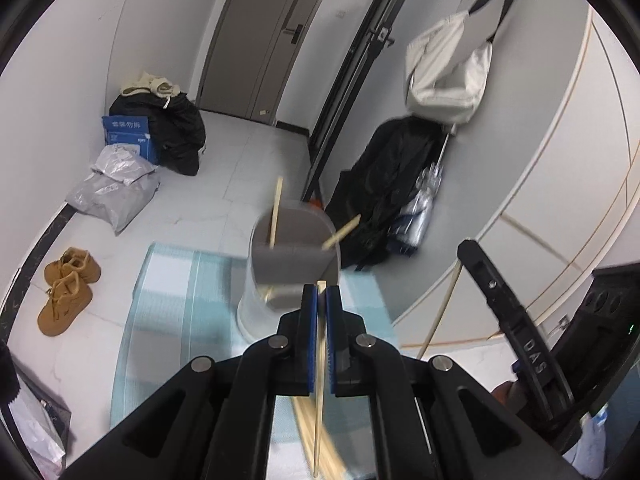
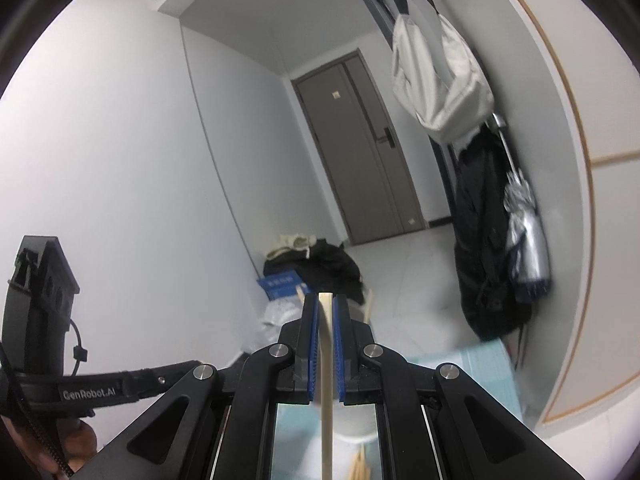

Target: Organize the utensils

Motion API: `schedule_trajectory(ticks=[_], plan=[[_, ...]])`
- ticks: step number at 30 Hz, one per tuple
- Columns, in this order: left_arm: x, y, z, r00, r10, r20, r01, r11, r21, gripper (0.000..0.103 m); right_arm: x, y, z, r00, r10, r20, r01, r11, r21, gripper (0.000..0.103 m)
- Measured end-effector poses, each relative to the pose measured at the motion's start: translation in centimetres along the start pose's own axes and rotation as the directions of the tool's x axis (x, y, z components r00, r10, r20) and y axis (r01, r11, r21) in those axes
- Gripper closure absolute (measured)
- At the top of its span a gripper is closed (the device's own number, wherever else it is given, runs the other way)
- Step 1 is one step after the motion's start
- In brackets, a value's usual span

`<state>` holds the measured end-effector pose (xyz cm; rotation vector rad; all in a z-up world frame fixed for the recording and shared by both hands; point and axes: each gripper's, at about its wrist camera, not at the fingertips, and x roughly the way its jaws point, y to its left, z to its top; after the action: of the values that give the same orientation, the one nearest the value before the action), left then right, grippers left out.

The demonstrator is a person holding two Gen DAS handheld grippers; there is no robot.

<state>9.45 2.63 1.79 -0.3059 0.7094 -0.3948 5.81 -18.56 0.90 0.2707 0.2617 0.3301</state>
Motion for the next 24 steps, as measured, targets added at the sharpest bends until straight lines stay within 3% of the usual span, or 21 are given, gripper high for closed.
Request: schedule_trajectory(ticks=[8,13,20,24], plan=[[-0.1,-1.4,7.6,0.991,-0.003,0.131,-0.002,0.999,0.036,0.103,3.1,0.7,6.6,0.995,0.039,0.097,-0.036,0.999,-0.028,0.097],[1.0,-1.6,10.5,0.978,-0.002,0.207,-0.009,0.999,0.05,0.103,5.8,0.6,9.8,0.987,0.048,0.155,-0.041,0.998,-0.048,0.097],[4.1,-0.6,12.5,0.967,0.009,0.254,-0.025,0.998,0.059,0.103,11.4,-1.6,11.6,0.982,0.002,0.188,-0.007,1.0,0.025,0.097],[5.5,0.2,12.6,0.959,0.014,0.283,-0.035,0.997,0.069,0.103,14.6,-3.0,10.9,0.982,-0.05,0.184,0.038,0.997,0.071,0.097]])
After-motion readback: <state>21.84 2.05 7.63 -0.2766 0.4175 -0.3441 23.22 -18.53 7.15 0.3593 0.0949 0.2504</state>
